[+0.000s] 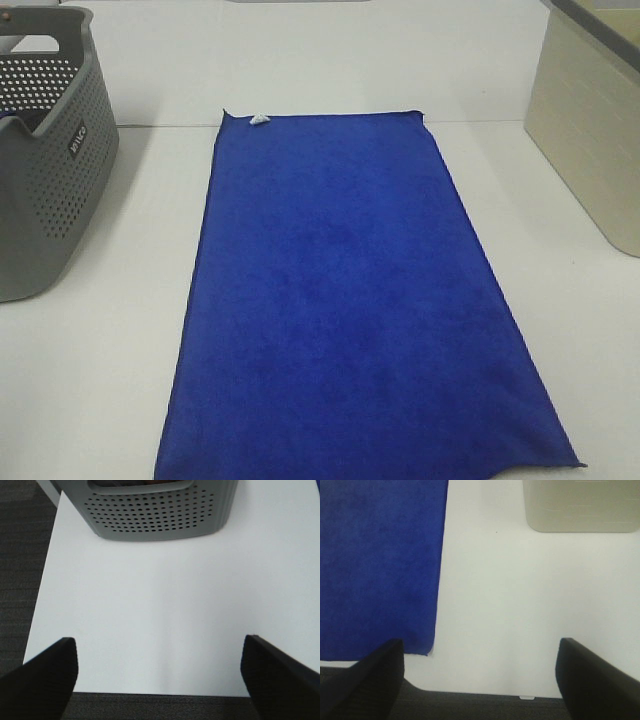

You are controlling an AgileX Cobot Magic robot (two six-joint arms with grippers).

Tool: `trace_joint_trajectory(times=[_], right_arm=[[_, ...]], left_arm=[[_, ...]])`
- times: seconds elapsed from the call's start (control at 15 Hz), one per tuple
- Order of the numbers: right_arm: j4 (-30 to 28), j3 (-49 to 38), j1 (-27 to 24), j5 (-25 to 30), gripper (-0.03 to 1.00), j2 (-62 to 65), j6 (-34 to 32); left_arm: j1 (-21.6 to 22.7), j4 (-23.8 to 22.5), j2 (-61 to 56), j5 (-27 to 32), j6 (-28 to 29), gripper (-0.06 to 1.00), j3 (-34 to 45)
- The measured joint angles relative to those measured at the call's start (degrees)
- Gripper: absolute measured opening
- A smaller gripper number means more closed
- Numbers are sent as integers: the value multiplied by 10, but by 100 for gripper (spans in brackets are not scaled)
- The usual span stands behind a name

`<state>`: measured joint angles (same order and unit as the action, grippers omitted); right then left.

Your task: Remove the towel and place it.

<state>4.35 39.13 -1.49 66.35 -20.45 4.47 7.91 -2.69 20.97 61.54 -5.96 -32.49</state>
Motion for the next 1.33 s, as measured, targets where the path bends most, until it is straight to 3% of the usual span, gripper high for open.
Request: trace_joint_trajectory(times=[0.13,0.53,1.33], right_arm=[[2,-32,0,-5,80,25,13],[12,-126,0,-15,80,195,29],[13,-127,0,-24,79,207,14]], left_arm=[[-22,-7,-34,3,0,83,8],[-24,-7,-209,3,0,83,28],[-24,-6,-213,2,17,83,28]])
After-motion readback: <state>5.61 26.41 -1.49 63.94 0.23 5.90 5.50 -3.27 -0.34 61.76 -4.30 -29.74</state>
